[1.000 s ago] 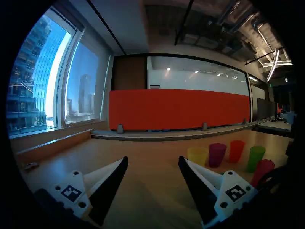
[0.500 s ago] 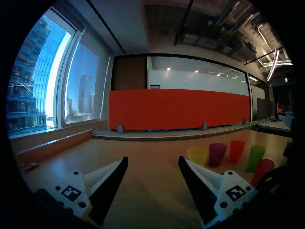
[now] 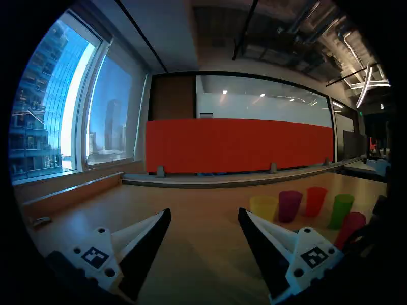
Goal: Pour water
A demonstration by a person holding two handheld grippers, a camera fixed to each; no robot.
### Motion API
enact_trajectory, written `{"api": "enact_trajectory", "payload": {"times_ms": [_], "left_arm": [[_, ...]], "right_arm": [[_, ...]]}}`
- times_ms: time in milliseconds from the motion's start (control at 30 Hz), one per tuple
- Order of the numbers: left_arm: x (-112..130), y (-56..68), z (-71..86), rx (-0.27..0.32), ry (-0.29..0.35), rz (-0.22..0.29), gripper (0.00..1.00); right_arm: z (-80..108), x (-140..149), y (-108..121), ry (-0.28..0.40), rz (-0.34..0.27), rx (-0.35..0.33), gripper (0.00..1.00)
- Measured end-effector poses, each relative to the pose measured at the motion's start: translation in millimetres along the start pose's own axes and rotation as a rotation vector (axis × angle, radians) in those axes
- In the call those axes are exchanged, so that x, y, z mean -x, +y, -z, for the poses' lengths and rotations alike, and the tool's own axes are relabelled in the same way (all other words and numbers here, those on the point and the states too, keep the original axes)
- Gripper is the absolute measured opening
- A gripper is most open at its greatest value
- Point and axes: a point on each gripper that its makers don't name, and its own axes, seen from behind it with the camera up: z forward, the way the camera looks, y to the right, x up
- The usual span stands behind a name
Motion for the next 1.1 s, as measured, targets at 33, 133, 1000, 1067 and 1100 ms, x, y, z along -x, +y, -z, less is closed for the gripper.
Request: {"api": "enact_trajectory", "payload": {"times_ms": [33, 133, 1000, 1067, 1100], "left_arm": [[0, -0.1, 0.0, 0.000, 0.000, 0.000, 0.98], [0, -0.2, -0.1, 0.000, 0.000, 0.001, 0.98], [0, -0.9, 0.3, 0.000, 0.000, 0.000, 0.98], [0, -0.8, 0.4, 0.000, 0.000, 0.000, 0.98], [0, -0.8, 0.4, 0.000, 0.000, 0.000, 0.98]], "right_arm": [[0.0, 2, 0, -0.004, -0.003, 0.001, 1.00], [-0.2, 9, 1, -0.014, -0.011, 0.003, 1.00], [-3.2, 34, 7, -0.076, -0.028, 0.015, 1.00], [-3.1, 35, 6, -0.076, -0.028, 0.015, 0.99], [-3.1, 35, 6, -0.076, -0.028, 0.015, 1.00]]}}
